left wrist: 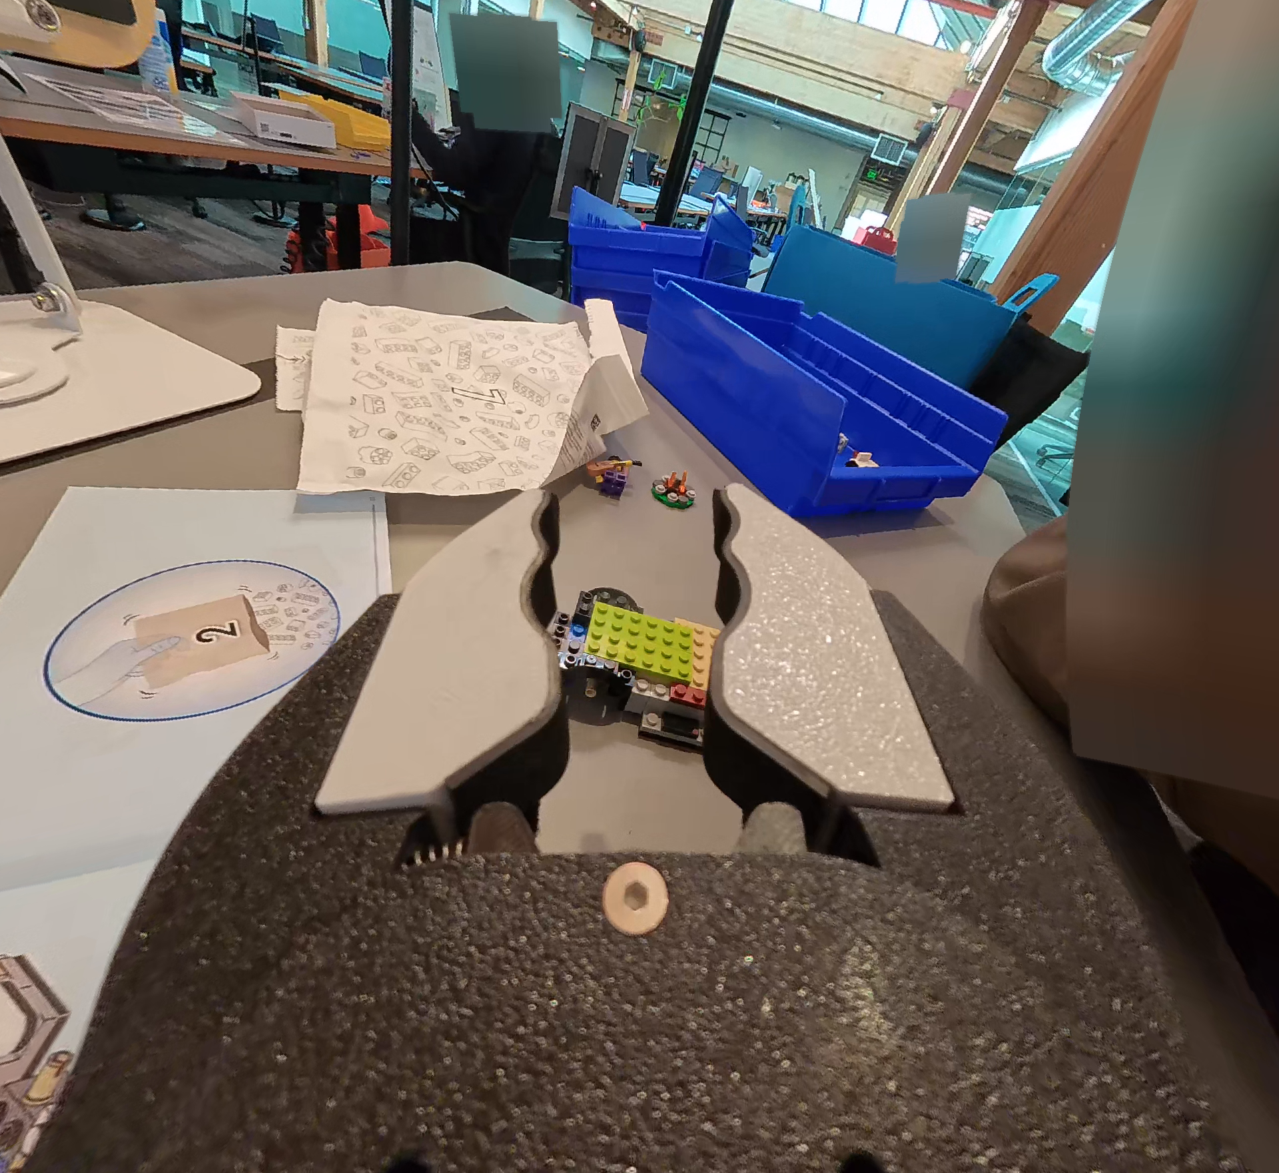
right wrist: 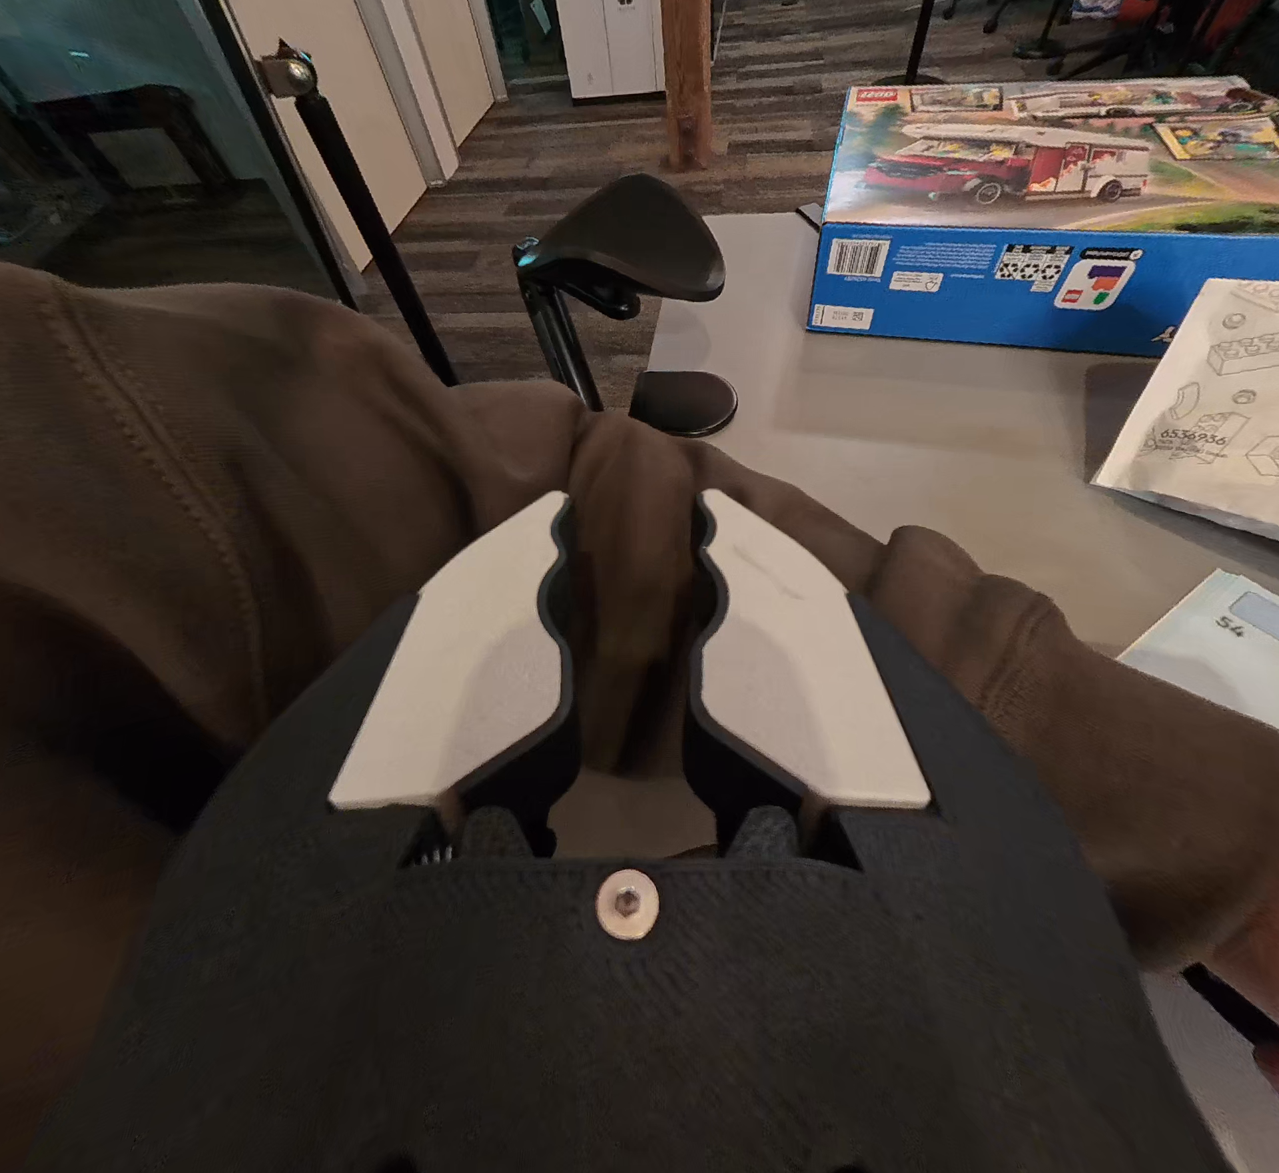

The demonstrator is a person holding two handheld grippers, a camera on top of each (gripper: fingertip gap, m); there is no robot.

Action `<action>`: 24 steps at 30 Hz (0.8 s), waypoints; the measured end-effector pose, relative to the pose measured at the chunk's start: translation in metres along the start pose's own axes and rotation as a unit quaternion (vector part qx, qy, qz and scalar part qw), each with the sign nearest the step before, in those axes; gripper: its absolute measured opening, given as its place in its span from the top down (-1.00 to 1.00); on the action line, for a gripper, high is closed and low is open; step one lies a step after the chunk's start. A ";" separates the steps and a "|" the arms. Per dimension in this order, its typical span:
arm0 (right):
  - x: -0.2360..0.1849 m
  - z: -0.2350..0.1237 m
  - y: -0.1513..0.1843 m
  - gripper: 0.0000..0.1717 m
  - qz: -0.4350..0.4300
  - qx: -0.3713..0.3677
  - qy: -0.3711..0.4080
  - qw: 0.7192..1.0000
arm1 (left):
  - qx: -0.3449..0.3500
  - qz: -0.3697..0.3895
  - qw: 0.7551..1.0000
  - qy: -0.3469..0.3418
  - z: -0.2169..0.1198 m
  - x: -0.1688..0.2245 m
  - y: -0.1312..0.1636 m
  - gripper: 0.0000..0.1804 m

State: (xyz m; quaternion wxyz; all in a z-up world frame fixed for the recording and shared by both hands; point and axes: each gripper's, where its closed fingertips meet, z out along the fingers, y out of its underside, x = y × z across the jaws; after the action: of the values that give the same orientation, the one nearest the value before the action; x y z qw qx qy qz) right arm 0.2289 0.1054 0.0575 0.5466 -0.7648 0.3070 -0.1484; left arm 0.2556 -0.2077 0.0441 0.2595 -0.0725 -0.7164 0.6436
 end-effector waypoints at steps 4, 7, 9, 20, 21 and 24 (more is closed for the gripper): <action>0.008 -0.003 0.001 0.63 -0.001 0.001 0.009 1.000 | 0.011 -0.007 1.000 0.004 -0.001 0.000 -0.003 0.53; 0.025 -0.013 0.005 0.63 -0.007 -0.006 0.034 0.999 | 0.001 -0.009 1.000 0.005 0.002 0.000 0.003 0.53; 0.047 -0.028 0.009 0.63 0.001 -0.007 0.064 0.998 | 0.002 -0.011 1.000 0.001 0.002 -0.002 0.004 0.53; 0.162 -0.198 0.063 0.75 0.119 0.110 0.209 0.964 | -0.029 -0.020 0.999 -0.029 0.003 -0.011 0.016 0.53; 0.162 -0.210 0.070 0.73 0.117 0.119 0.218 0.962 | -0.029 -0.017 0.999 -0.030 0.003 -0.011 0.017 0.53; 0.149 -0.229 0.096 0.71 0.088 0.122 0.217 0.965 | -0.038 0.003 0.999 -0.010 0.005 -0.001 0.019 0.53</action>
State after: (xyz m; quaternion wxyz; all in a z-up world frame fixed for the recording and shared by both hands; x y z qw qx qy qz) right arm 0.1849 -0.1802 0.0345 0.5665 -0.6121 0.4639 -0.2986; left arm 0.2499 -0.2092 0.0249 0.2476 -0.0785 -0.7428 0.6171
